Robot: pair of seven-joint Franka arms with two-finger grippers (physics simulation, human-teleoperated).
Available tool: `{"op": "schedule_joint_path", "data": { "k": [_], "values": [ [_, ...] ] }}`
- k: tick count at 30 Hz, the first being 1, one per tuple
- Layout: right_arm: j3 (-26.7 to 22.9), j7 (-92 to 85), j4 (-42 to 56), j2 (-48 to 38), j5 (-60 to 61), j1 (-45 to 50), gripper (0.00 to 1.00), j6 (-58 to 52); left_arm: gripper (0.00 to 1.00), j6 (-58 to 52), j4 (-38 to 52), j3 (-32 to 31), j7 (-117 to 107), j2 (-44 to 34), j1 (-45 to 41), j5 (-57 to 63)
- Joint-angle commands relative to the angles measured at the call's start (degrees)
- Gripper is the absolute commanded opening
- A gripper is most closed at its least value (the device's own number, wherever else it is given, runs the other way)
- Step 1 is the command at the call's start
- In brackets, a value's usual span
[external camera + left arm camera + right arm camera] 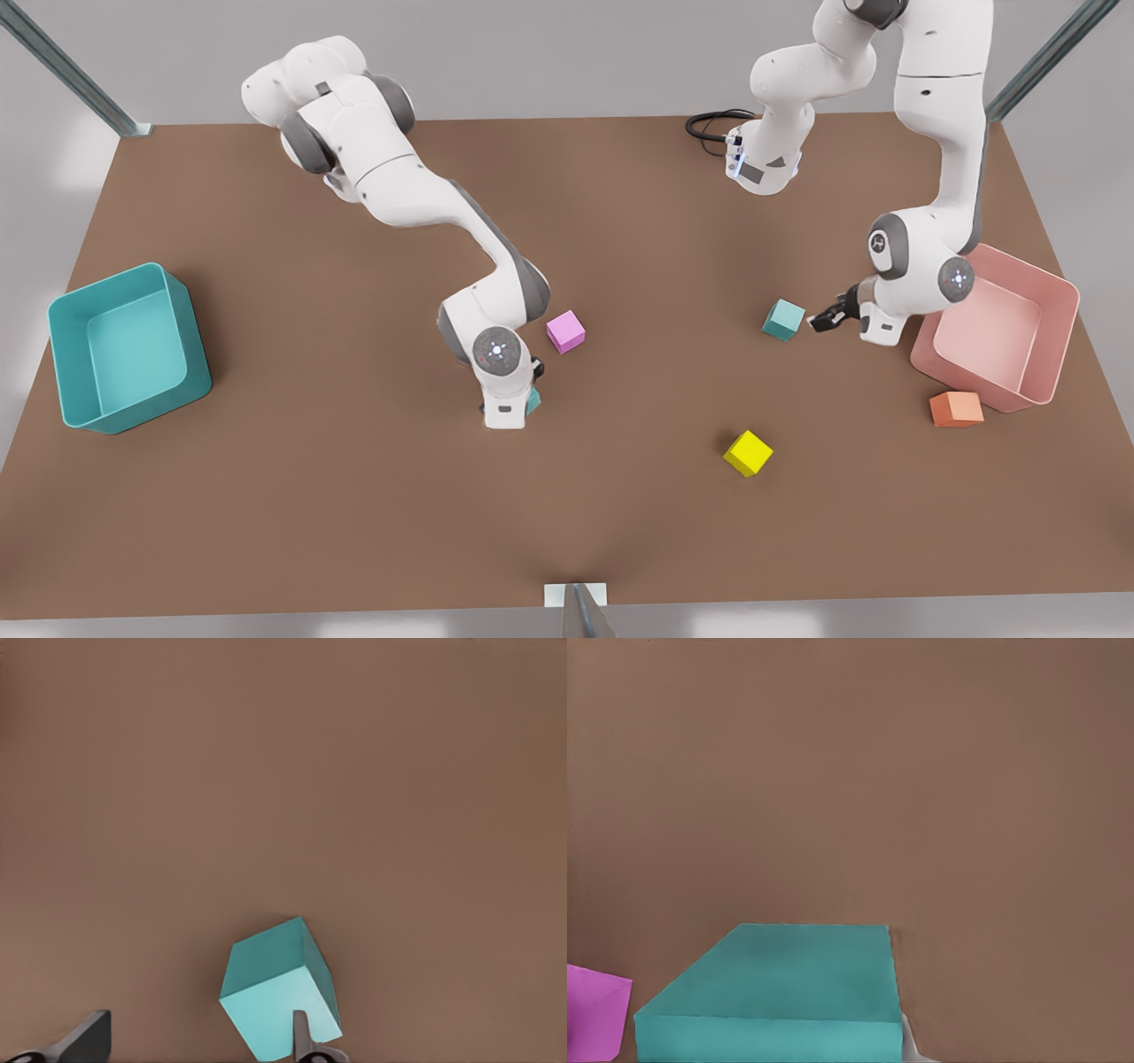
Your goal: Stack the two blue cubes on top of each other
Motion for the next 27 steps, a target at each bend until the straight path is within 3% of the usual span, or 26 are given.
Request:
{"op": "schedule_joint_path", "data": {
  "k": [1,13,14,15,16,27],
  "values": [
    [-0.02,52.83,1.56,1.59,-0.42,2.17,0.57,3.32,1.00,6.87,-1.09,0.01,-27.52,-0.07,0.23,-0.91],
    [-0.11,55.38,4.11,8.71,-0.77,4.99,0.61,13.78,1.00,9.24,-4.78,-0.17,-29.54,-0.25,-2.76,-6.44],
    [-0.11,55.38,4.11,8.71,-0.77,4.99,0.69,14.22,1.00,9.24,-5.40,-0.17,-29.54,-0.25,-2.76,-6.44],
    [-0.11,55.29,4.02,8.97,-1.04,4.99,0.95,15.70,1.00,9.24,-5.75,-0.26,-29.63,-0.25,-3.80,-6.53],
    [-0.11,55.29,3.93,9.24,-1.04,4.99,1.00,16.50,1.00,9.24,-5.84,-0.26,-29.72,-0.33,-4.16,-6.53],
    [-0.11,54.15,4.02,5.37,-0.25,1.91,1.00,14.92,1.00,11.61,-6.02,-1.31,-29.54,1.25,-5.30,-7.41]
  ]
}}
